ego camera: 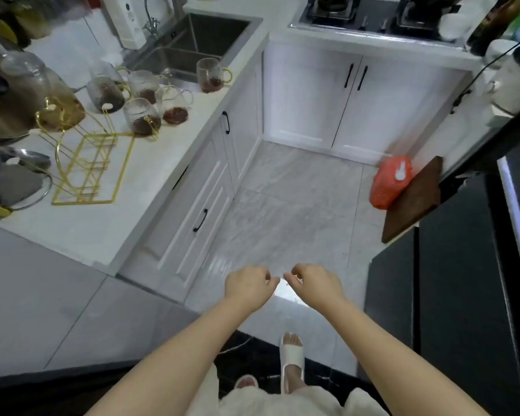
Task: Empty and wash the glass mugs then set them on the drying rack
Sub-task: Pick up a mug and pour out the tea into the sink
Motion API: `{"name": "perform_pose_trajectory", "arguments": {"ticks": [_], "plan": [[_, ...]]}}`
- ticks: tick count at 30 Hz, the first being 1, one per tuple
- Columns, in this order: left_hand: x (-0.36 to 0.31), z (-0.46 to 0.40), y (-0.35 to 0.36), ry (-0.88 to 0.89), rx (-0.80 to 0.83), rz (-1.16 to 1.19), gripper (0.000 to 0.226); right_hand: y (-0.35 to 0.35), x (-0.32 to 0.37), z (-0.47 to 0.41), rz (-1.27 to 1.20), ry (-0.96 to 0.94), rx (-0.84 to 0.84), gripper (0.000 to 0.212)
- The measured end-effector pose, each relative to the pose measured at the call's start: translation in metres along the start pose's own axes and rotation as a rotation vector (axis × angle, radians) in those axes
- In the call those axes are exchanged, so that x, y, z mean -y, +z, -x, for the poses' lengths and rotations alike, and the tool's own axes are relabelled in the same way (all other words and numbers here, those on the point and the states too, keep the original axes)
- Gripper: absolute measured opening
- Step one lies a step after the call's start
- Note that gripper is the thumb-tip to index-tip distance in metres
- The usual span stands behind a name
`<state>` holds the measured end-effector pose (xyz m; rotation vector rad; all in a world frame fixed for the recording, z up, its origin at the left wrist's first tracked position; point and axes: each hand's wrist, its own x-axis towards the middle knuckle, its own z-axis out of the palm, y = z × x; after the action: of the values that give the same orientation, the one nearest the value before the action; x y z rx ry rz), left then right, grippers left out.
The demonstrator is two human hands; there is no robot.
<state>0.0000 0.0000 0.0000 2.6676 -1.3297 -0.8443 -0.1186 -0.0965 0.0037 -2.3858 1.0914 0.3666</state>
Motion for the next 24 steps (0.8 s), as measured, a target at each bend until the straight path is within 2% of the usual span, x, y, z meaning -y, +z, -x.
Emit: {"name": "perform_pose_trajectory", "arguments": {"ticks": [10,16,24], "plan": [[-0.033,-0.049,0.004,-0.144,0.034,0.097,0.042,-0.017,-0.046,-0.057,-0.1,-0.023,0.089,0.036],[-0.035,-0.069,-0.006,-0.163,0.074,0.088,0.04,-0.025,-0.05,-0.079,-0.092,-0.048,0.16,0.04],[-0.027,-0.126,-0.034,-0.092,0.134,0.051,0.041,-0.043,-0.042,-0.128,-0.078,-0.022,0.181,0.042]]}}
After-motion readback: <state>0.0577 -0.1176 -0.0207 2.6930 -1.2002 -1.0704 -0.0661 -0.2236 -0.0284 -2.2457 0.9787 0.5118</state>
